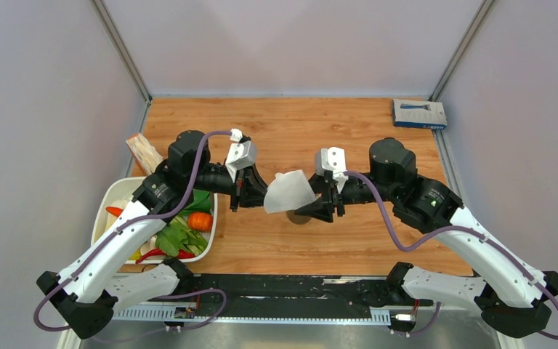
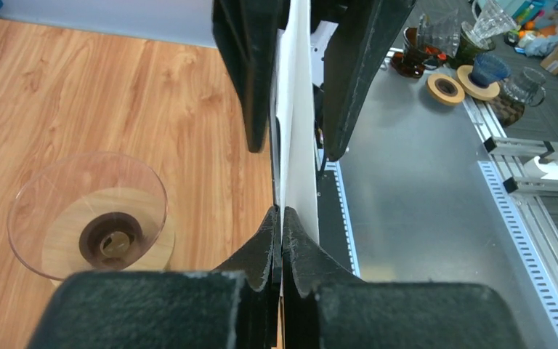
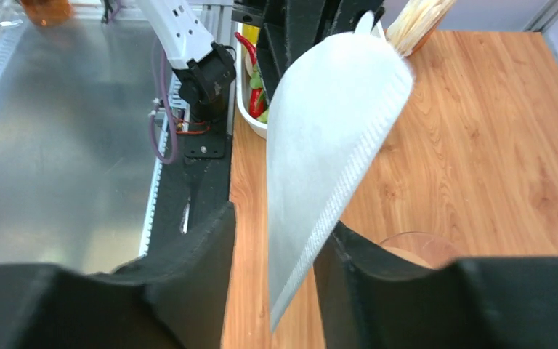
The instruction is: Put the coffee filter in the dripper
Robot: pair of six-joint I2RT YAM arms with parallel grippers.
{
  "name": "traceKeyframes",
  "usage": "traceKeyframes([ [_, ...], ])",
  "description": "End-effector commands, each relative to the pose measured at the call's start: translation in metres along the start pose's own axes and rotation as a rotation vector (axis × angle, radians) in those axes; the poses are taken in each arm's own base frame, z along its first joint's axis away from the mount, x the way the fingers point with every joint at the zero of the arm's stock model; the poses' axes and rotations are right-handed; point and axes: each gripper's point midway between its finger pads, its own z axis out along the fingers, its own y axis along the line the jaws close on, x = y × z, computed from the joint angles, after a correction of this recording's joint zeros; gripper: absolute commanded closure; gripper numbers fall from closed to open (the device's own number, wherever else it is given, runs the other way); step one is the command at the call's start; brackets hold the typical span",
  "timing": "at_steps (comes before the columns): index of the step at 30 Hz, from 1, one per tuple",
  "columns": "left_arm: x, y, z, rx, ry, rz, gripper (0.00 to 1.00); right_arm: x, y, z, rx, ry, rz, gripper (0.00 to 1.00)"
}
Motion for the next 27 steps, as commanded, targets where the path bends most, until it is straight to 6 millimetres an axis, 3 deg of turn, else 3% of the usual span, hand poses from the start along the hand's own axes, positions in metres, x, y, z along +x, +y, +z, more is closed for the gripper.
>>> traceKeyframes([
  [1,0.004,0.002,-0.008,-0.024,0.070,0.104,1.00,-0.030,-0.007,-0.012,0.064,-0.059,-0.038,0.49],
  [5,0.009,0.014,-0.010,-0.051,0.135,0.176,1.00,-0.030,-0.011,-0.013,0.076,-0.033,-0.049,0.52],
  [8,0.009,0.020,-0.011,-0.064,0.155,0.213,1.00,-0.030,-0.013,-0.012,0.080,-0.023,-0.056,0.61],
  [14,0.004,0.013,-0.014,-0.035,0.160,0.265,1.00,-0.020,-0.016,-0.009,0.078,0.002,-0.078,0.99],
  [18,-0.002,0.007,-0.014,-0.019,0.142,0.274,1.00,-0.019,-0.013,-0.006,0.051,0.002,-0.079,1.00],
  [20,-0.005,0.008,-0.014,-0.030,0.134,0.257,0.92,-0.020,-0.012,-0.004,0.038,0.000,-0.079,1.00],
  [22,-0.008,0.010,-0.012,-0.045,0.116,0.231,0.68,-0.020,-0.012,-0.003,0.032,-0.002,-0.082,1.00],
  [27,-0.025,0.011,-0.007,-0.073,0.018,0.201,0.46,-0.021,-0.009,0.000,0.009,-0.015,-0.077,1.00],
])
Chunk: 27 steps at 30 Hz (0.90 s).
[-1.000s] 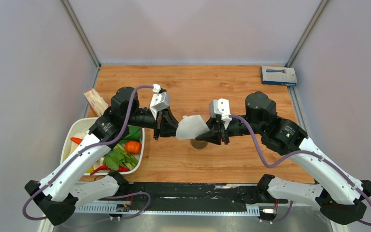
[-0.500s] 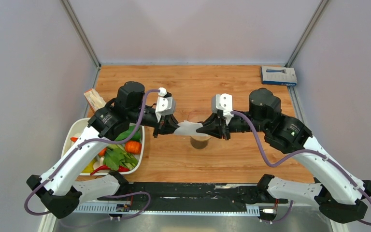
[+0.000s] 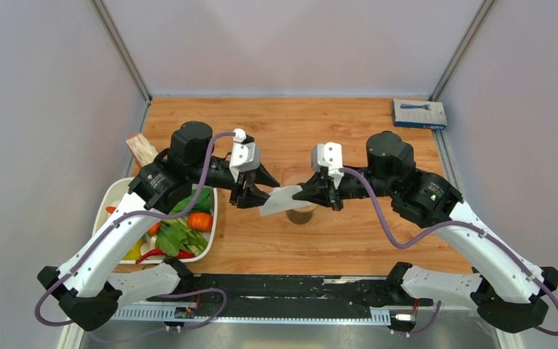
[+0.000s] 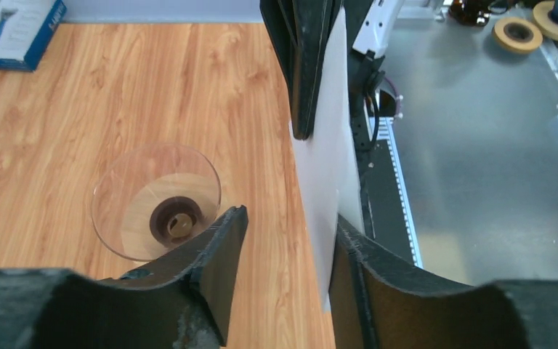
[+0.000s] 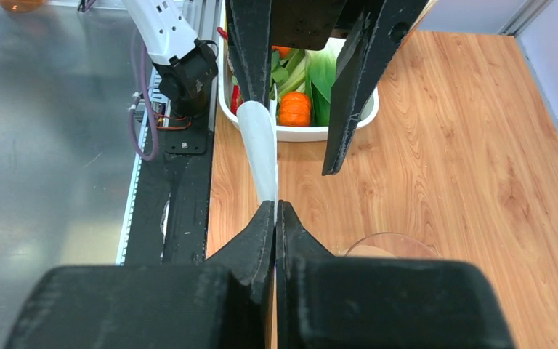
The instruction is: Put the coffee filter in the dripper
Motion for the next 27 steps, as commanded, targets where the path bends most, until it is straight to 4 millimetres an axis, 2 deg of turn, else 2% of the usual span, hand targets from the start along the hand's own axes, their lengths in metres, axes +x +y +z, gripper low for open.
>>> traceKeyframes([
  [1,-0.031,0.001,-0.001,-0.031,-0.131,0.029,0.44,-0.014,0.004,0.000,-0.034,-0.051,-0.028,1.00],
  [6,-0.027,0.002,0.008,-0.003,-0.135,-0.012,0.43,-0.020,0.004,0.002,-0.040,-0.080,-0.023,1.00],
  [10,-0.024,0.002,0.014,0.006,-0.151,-0.040,0.38,-0.024,0.006,0.004,-0.051,-0.099,-0.017,1.00],
  [18,-0.021,0.006,0.021,-0.014,-0.219,-0.088,0.34,-0.024,0.011,0.006,-0.078,-0.118,0.003,1.00],
  [23,-0.022,0.002,0.025,0.009,-0.254,-0.095,0.35,-0.024,0.012,0.007,-0.085,-0.130,0.017,1.00],
  [25,-0.020,0.000,0.028,0.026,-0.250,-0.109,0.38,-0.024,0.012,0.007,-0.085,-0.133,0.018,1.00],
  [27,-0.020,-0.002,0.029,0.042,-0.253,-0.120,0.45,-0.024,0.012,0.007,-0.083,-0.134,0.017,1.00],
])
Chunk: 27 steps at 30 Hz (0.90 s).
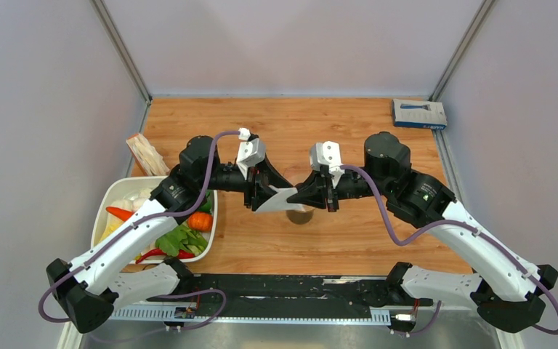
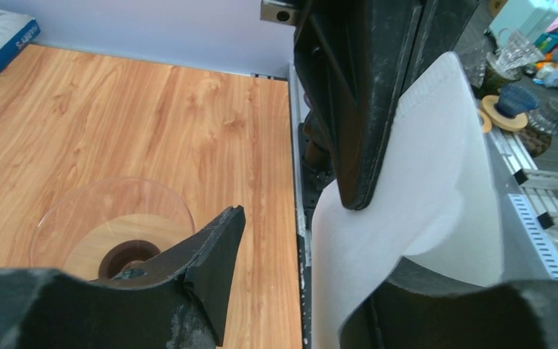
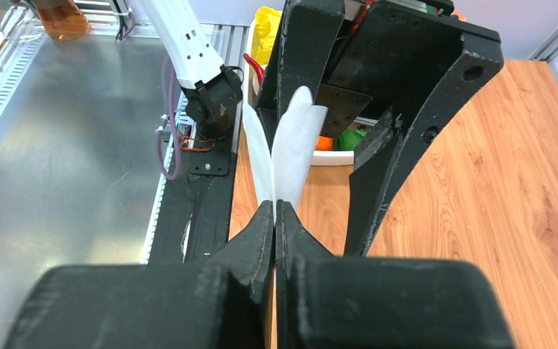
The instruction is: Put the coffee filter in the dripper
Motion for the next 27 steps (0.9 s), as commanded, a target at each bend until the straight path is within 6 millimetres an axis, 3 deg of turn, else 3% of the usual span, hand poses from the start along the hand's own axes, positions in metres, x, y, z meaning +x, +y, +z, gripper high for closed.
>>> traceKeyframes([
  [1,-0.020,-0.014,0.002,0.063,-0.069,0.038,0.50,-0.015,0.003,-0.002,-0.011,-0.061,-0.023,1.00],
  [5,-0.023,-0.025,0.000,0.116,-0.070,0.038,0.59,-0.012,0.004,-0.003,-0.006,-0.057,-0.027,1.00],
  [8,-0.023,-0.031,-0.003,0.126,-0.054,0.024,0.51,-0.013,0.004,-0.006,0.007,-0.061,-0.039,1.00],
  [10,-0.011,-0.025,-0.005,0.078,0.002,-0.038,0.41,-0.015,0.002,-0.009,0.026,-0.064,-0.052,1.00],
  [14,-0.005,-0.007,-0.014,-0.030,0.002,-0.159,0.35,-0.015,-0.001,-0.015,0.058,-0.059,-0.108,1.00],
  [18,-0.008,0.010,-0.026,-0.087,-0.052,-0.308,0.33,-0.007,-0.010,-0.019,0.108,-0.028,-0.184,1.00],
  [27,0.003,0.020,-0.020,-0.124,-0.029,-0.657,0.33,-0.008,-0.039,-0.023,0.230,0.014,-0.323,1.00],
])
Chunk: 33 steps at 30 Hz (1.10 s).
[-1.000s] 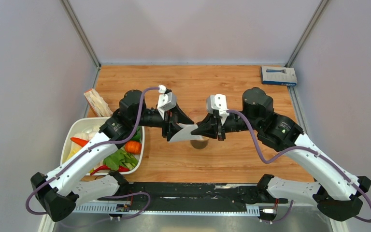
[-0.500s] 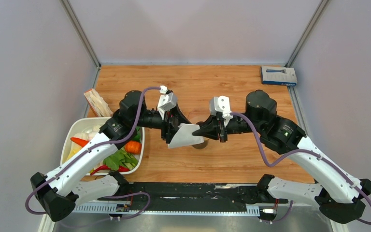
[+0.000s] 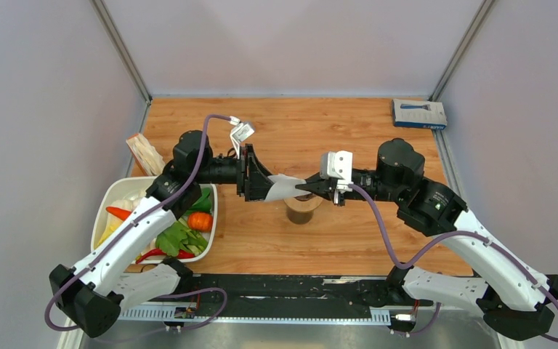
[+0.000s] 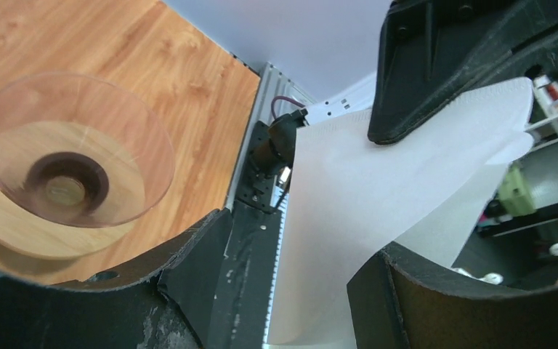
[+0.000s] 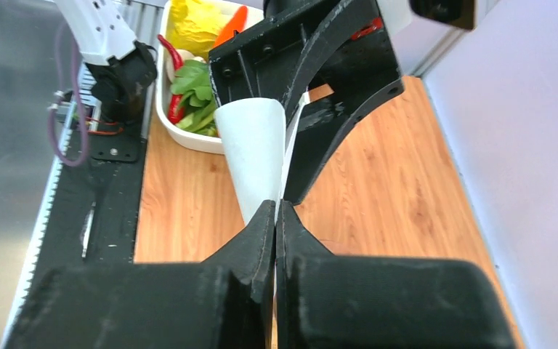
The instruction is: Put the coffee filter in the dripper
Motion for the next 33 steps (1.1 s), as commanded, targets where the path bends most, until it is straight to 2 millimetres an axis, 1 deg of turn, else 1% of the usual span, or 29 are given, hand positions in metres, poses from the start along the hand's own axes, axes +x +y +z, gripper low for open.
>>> traceKeyframes([
  [1,-0.001,0.000,0.004,-0.003,0.006,-0.223,0.33,-0.002,-0.019,-0.001,0.077,0.011,-0.100,1.00],
  [2,-0.001,-0.002,0.005,0.022,-0.001,-0.223,0.33,-0.001,-0.020,-0.001,0.082,0.015,-0.104,1.00],
  [3,-0.003,-0.006,0.005,0.035,-0.013,-0.261,0.33,-0.001,-0.022,-0.002,0.092,0.016,-0.107,1.00],
  [5,-0.005,-0.008,0.004,0.051,-0.041,-0.291,0.33,0.000,-0.025,-0.002,0.110,0.020,-0.110,1.00],
  [7,-0.006,-0.006,0.002,0.049,-0.064,-0.316,0.32,0.000,-0.027,-0.003,0.124,0.019,-0.113,1.00],
  [16,-0.012,0.009,0.000,0.040,-0.135,-0.409,0.33,0.010,-0.022,-0.002,0.120,0.024,-0.083,1.00],
  [22,-0.008,0.018,-0.003,0.034,-0.147,-0.447,0.45,0.016,-0.023,-0.004,0.147,0.041,-0.062,1.00],
  [24,-0.006,0.023,-0.004,0.027,-0.149,-0.475,0.46,0.018,-0.025,-0.005,0.162,0.048,-0.059,1.00],
  [28,-0.002,0.032,-0.004,0.021,-0.153,-0.526,0.40,0.019,-0.026,-0.005,0.175,0.043,-0.051,1.00],
  [33,0.001,0.036,-0.003,0.020,-0.158,-0.557,0.35,0.019,-0.029,-0.005,0.206,0.024,-0.058,1.00],
])
